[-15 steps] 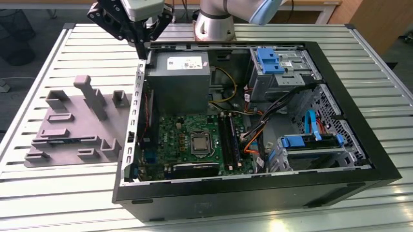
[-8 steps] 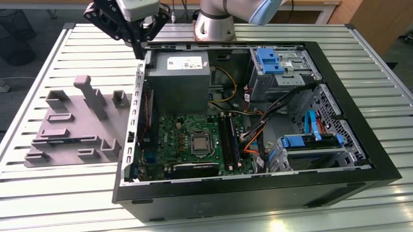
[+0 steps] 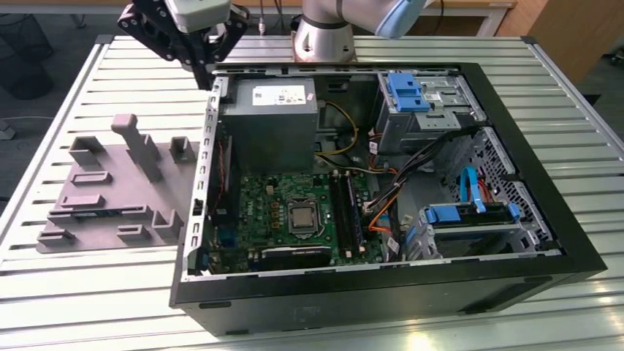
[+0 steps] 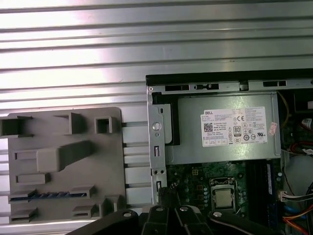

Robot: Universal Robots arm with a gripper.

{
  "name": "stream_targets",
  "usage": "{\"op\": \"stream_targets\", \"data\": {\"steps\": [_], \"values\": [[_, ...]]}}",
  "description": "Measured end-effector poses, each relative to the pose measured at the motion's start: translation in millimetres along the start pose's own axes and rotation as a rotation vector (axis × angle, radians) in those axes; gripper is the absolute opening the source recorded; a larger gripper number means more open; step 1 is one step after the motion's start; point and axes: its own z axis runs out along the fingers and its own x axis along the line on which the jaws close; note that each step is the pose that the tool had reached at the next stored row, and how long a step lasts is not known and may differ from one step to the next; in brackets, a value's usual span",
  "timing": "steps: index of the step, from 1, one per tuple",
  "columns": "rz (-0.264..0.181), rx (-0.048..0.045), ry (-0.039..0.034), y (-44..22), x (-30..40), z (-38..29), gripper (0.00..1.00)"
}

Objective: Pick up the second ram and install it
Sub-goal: 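Reach for the second ram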

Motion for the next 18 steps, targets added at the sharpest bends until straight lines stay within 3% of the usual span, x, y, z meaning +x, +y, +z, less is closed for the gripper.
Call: {"op": "stream_targets", "data": {"steps": [18], "values": [[0.000,-0.0001,0.0000,-3.1,15.7,-0.3,0.11]]}}
